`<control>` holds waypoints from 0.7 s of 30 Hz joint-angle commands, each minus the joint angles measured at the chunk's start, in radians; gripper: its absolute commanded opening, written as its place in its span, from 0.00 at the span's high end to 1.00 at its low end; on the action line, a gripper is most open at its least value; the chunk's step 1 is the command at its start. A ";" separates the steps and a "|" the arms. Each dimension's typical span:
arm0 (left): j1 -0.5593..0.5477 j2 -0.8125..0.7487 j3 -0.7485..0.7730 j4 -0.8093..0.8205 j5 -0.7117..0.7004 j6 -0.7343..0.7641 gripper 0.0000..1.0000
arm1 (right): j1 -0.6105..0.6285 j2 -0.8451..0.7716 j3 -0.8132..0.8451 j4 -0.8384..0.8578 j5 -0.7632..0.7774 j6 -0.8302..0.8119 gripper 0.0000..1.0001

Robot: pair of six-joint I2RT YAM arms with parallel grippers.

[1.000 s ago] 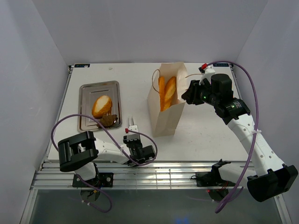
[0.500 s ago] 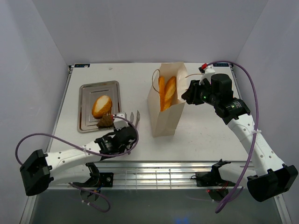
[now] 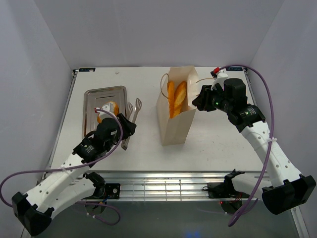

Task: Place the fake bread into the paper bag
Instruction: Pick up the clamp at the center of the board.

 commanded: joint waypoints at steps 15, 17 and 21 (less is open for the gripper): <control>0.463 -0.220 0.067 -0.375 0.227 0.032 0.39 | -0.002 0.013 -0.005 0.018 -0.064 -0.007 0.53; 0.463 -0.267 0.079 -0.433 0.182 0.015 0.39 | -0.002 0.016 -0.010 0.021 -0.066 -0.012 0.53; 0.463 -0.307 0.058 -0.484 0.206 -0.029 0.40 | -0.002 0.023 -0.025 0.038 -0.083 -0.014 0.53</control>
